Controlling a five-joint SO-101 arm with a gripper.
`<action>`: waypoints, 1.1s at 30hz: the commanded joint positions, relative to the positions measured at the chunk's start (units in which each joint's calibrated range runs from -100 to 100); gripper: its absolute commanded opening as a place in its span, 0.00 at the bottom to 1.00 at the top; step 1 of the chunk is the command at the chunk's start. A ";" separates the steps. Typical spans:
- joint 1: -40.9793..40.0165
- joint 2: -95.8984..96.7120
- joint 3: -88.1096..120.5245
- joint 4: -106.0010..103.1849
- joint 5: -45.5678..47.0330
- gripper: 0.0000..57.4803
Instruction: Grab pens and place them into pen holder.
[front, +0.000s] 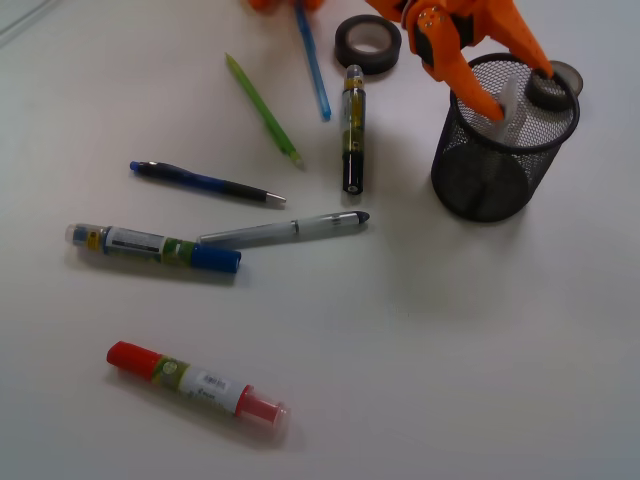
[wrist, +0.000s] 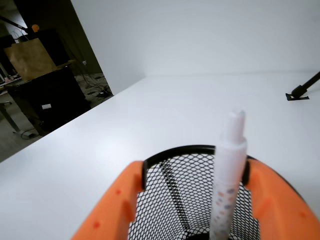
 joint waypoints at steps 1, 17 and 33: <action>2.04 -4.15 -2.38 2.02 3.52 0.41; 20.88 -52.01 -7.00 100.10 19.19 0.41; 25.96 -42.74 11.66 105.17 17.05 0.41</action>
